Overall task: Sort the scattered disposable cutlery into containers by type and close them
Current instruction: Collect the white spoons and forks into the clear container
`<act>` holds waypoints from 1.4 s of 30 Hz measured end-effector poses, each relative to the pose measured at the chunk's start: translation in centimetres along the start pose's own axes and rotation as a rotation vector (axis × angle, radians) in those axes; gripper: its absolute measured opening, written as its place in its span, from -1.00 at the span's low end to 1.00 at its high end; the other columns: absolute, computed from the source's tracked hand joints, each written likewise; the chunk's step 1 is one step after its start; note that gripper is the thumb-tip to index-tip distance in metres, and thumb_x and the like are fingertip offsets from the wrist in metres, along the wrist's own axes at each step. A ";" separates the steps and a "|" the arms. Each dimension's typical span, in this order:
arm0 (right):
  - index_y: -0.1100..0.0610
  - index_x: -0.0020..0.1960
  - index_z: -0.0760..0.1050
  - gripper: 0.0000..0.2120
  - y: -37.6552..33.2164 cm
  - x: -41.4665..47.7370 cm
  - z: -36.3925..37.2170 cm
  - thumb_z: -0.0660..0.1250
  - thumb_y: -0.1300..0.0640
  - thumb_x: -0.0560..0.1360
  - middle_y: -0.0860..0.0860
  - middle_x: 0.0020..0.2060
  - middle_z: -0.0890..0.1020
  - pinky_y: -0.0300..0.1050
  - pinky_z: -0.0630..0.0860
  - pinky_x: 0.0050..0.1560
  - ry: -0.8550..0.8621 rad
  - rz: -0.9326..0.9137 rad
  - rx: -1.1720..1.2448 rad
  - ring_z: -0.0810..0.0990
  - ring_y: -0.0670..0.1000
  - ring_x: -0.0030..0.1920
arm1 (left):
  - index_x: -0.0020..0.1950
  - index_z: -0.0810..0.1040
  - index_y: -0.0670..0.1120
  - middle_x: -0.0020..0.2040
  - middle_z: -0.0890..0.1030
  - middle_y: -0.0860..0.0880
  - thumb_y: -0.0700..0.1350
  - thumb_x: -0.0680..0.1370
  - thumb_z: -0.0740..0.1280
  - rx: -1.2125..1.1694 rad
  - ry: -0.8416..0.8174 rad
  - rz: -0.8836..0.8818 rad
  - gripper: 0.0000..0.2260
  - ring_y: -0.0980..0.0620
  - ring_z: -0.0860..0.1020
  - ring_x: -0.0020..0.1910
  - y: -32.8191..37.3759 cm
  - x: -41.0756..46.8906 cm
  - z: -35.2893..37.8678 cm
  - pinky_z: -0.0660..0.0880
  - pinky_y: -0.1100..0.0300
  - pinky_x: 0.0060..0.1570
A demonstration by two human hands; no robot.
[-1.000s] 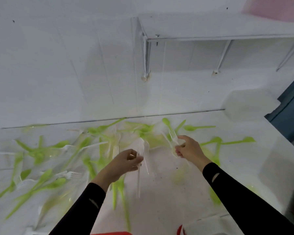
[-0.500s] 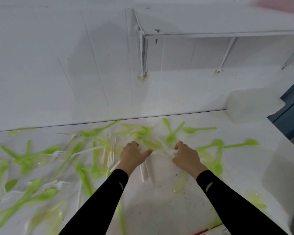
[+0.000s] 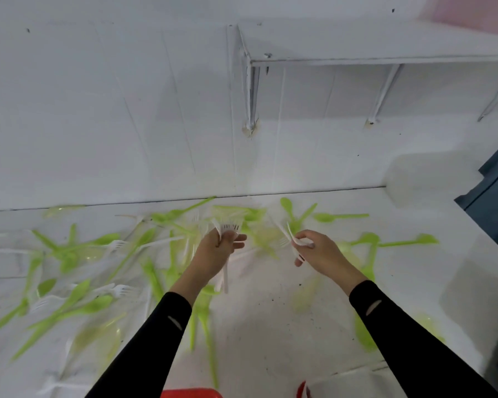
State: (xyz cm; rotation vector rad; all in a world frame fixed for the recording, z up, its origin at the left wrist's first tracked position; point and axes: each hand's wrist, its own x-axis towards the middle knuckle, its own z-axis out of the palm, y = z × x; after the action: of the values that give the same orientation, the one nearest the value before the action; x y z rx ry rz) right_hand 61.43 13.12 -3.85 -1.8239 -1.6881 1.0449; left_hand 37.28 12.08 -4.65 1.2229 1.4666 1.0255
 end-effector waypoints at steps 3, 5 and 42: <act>0.00 0.10 0.49 -0.90 -0.5 -0.7 1.1 0.28 0.06 0.59 -0.07 -0.32 0.70 -0.18 0.49 -0.13 -0.072 -0.010 -0.049 0.63 -0.11 -0.13 | 0.09 0.50 -0.21 -0.01 0.67 -0.07 -0.19 0.69 0.14 -0.401 -0.009 -0.077 -0.83 0.01 0.65 -0.17 0.5 -2.1 -0.8 0.59 0.16 -0.15; -0.02 0.20 0.42 -0.80 -1.1 -1.3 1.7 0.26 0.13 0.59 -0.09 -0.14 0.66 -0.14 0.47 -0.06 -0.160 -0.017 -0.032 0.59 -0.04 0.02 | 0.00 0.50 -0.19 -0.08 0.63 -0.08 -0.21 0.66 0.19 -0.586 0.044 -0.159 -0.87 0.05 0.54 -0.31 0.2 -3.4 -0.9 0.50 0.22 -0.35; 0.08 -0.33 0.42 -0.69 -3.7 -3.9 6.2 0.52 0.07 0.43 -0.21 -0.50 0.50 -0.37 0.30 -0.38 -0.182 -0.222 0.278 0.39 -0.22 -0.48 | 0.19 0.57 -0.25 0.13 0.68 -0.08 -0.15 0.69 0.14 -0.534 -0.002 -0.092 -0.73 0.07 0.60 0.19 -3.2 -8.7 2.6 0.51 0.11 0.22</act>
State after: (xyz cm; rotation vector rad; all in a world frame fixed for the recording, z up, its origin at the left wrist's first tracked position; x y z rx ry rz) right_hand 54.38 8.89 -4.01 -1.3698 -1.7013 1.3048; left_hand 39.77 3.04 -7.07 0.7648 1.1301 1.2476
